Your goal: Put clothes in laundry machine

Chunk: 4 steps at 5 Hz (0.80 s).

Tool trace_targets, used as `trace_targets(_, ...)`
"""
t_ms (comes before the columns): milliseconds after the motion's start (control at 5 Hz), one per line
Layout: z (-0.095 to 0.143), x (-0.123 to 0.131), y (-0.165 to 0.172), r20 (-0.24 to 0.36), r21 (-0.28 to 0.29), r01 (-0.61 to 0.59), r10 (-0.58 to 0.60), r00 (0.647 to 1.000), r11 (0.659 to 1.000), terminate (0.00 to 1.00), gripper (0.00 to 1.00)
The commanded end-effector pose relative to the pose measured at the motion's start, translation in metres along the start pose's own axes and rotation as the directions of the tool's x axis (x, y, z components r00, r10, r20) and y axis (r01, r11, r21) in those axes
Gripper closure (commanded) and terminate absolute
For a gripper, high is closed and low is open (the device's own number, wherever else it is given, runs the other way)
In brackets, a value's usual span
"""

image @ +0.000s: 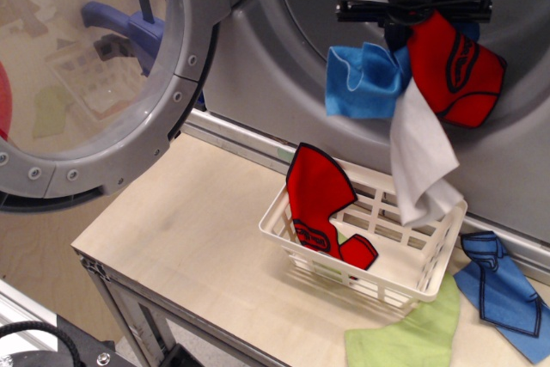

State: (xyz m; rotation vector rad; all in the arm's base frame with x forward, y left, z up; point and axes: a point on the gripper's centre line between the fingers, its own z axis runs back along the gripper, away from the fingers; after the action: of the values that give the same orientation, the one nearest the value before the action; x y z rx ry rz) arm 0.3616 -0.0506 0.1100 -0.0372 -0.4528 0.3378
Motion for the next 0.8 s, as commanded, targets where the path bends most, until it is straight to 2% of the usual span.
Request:
trace_targets(0,0.004,0.047,-0.009,0.193,-0.033,0.011,-0.005,0.981,0.999,0.0,1.0)
trace_targets(400,-0.024,0.05,-0.015,0.333,0.028,0.09,-0.094,0.938,0.996,0.0,1.0)
trace_targets(600,-0.034,0.064,-0.015,0.335,0.042,0.037,-0.049,0.941,0.998,0.0,1.0)
